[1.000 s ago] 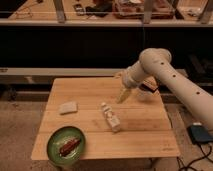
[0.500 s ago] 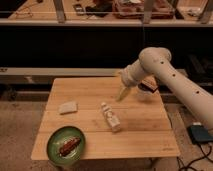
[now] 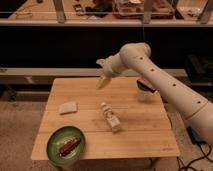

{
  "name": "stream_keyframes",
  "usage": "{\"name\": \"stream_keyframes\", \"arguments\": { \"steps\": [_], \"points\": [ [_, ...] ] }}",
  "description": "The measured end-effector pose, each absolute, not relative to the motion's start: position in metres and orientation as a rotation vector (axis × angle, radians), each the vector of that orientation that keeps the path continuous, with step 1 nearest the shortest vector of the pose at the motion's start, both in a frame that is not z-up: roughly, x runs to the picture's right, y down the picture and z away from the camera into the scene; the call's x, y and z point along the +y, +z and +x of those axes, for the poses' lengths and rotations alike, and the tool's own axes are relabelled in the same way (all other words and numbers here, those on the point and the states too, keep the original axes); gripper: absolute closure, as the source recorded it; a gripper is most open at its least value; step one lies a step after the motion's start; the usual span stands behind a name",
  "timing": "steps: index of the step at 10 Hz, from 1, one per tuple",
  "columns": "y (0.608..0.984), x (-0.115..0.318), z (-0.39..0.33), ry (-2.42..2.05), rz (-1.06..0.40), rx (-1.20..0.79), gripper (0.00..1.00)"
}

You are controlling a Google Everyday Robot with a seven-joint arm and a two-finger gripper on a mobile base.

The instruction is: Wipe the white sponge on the table

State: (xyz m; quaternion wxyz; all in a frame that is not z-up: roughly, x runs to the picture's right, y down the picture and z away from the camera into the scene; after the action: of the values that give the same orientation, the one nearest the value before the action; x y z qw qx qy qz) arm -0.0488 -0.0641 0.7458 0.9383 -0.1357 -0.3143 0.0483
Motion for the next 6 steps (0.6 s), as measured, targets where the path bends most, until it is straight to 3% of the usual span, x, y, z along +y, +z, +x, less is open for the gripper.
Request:
{"name": "stream_keyframes", "arguments": {
  "steps": [6],
  "points": [
    [0.758, -0.0469, -0.0675, 0.068, -0.307, -0.661, 0.2]
  ]
}}
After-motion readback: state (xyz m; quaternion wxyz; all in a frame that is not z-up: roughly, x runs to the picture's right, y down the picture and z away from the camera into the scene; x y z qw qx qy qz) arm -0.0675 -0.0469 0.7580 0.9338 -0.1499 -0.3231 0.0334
